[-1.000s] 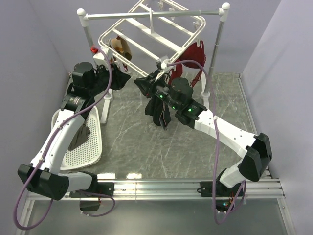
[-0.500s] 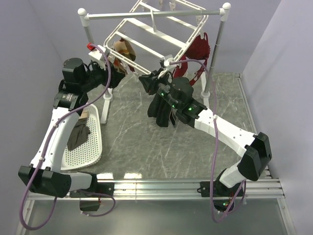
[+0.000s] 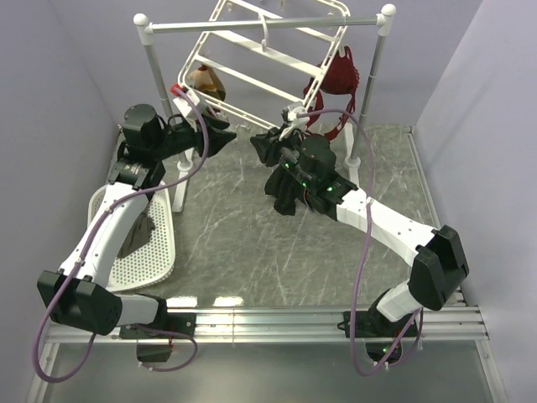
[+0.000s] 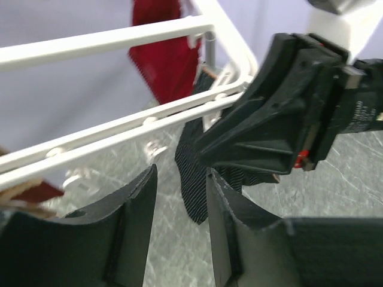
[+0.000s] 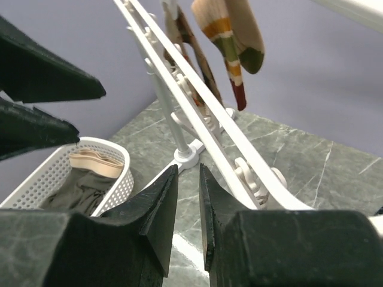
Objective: Clip the underwear to the hanger
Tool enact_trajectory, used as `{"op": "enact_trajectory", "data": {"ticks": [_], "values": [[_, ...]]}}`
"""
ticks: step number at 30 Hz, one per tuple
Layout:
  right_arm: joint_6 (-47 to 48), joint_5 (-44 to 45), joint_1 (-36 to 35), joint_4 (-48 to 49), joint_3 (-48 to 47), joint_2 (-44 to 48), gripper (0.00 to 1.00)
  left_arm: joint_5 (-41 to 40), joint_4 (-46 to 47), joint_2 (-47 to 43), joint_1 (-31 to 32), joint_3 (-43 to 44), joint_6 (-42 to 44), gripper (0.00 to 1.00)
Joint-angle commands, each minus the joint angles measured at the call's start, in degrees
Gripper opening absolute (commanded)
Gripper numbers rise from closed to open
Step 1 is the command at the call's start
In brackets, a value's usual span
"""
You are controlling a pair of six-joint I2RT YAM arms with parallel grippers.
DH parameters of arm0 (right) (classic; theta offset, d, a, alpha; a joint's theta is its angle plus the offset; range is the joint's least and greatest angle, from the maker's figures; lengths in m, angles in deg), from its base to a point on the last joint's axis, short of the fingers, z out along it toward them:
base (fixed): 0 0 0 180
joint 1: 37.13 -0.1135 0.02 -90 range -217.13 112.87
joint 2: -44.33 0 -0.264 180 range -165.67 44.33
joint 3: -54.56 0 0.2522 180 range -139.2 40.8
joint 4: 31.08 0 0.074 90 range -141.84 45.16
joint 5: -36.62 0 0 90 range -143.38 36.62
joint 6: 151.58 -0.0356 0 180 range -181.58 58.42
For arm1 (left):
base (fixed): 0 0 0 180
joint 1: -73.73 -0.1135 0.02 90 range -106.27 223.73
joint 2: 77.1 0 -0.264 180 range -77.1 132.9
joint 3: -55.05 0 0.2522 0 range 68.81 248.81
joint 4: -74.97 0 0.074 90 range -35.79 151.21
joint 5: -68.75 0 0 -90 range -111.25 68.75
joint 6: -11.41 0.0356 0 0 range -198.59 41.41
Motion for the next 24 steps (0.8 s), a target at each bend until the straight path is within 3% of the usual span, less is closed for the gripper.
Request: {"op": "enact_trajectory", "data": {"ticks": [1, 7, 17, 24], "values": [[0.7, -1.9, 0.7, 3.9, 0.8, 3.4, 0.28, 0.2, 6.8, -0.4, 2.6, -1.9, 2.5, 0.43], [1.3, -2.3, 1.0, 4.4, 1.2, 3.6, 0.28, -2.3, 10.5, 0.4, 5.2, -4.6, 6.5, 0.37], [2.1, -3.3, 1.5, 4.8, 2.2, 4.1, 0.29, -2.1, 16.2, 1.9, 5.9, -6.2, 9.7, 0.36], [3.4, -3.4, 2.5, 6.9, 2.4, 3.3, 0.39, -2.9, 16.5, 2.9, 6.7, -5.2, 9.3, 0.38]]}}
